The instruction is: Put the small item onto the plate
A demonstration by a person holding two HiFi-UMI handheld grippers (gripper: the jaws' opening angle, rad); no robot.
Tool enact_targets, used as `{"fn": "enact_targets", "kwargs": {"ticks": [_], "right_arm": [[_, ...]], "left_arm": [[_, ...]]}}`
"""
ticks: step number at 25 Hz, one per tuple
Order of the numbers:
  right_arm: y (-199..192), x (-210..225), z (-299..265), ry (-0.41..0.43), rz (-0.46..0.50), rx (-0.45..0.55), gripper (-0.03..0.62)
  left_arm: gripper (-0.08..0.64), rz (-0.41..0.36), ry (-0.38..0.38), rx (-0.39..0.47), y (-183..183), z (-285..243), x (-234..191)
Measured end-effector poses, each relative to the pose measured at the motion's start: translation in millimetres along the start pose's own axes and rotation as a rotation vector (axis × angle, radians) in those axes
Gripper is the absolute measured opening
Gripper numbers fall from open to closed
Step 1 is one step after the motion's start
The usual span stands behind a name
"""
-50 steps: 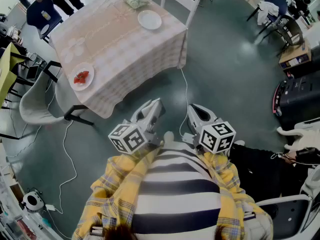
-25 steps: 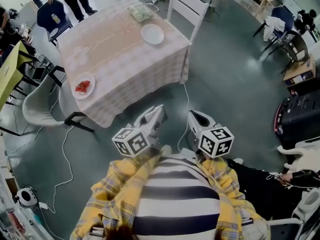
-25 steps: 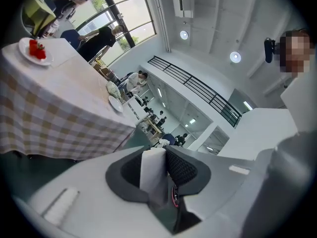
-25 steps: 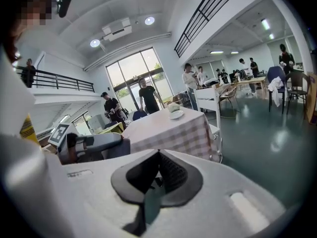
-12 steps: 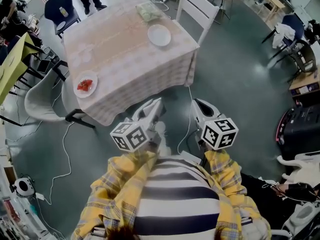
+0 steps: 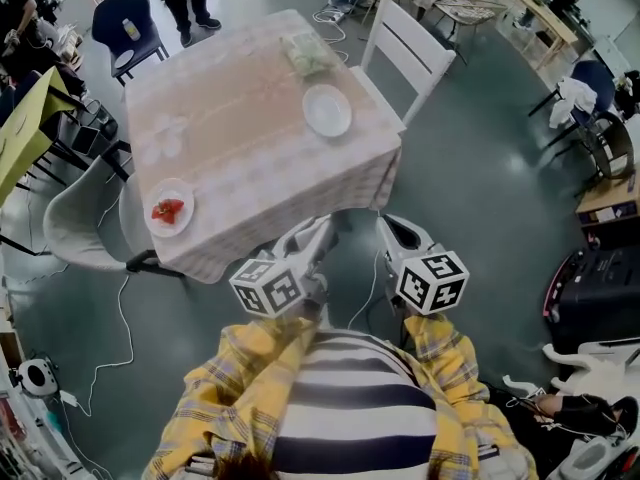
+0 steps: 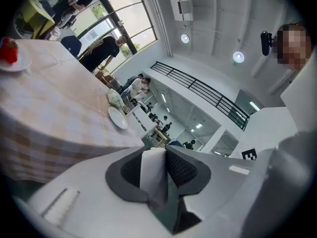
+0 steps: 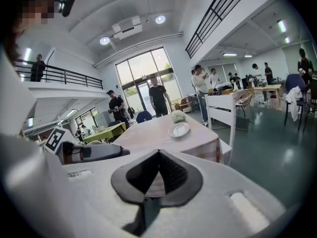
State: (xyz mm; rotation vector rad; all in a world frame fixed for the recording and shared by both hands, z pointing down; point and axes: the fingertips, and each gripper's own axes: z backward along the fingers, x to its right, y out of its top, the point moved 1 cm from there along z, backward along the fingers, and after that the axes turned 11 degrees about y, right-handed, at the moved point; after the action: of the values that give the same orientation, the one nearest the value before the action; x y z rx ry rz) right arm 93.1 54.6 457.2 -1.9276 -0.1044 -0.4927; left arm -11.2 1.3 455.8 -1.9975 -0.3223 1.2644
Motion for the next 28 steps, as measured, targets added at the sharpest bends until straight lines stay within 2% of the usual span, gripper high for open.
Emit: {"fn": "enact_targets", "kwargs": {"ticks": [8,14,20,28], "right_arm": [[29,31,-53,0.009,-0.001,-0.031,-0.003],[50,48,-88,0.013,-0.003,-0.032,-0.003],[64,63,-115,0.048,-0.002,-0.054,-0.003],[94,97,-163,0.153,0.030,-0.094,-0.003]], "left_arm": [[0.091,0.021,-0.001,-0.012,31,-53,-20],[0.091,-0.001,-0.006,-0.024,53,-84,-33],[0.092,0.011,0.031,-0.001,70,-108,-46],[0.092,0.021,0.116,0.062,99,-155,-63]]}}
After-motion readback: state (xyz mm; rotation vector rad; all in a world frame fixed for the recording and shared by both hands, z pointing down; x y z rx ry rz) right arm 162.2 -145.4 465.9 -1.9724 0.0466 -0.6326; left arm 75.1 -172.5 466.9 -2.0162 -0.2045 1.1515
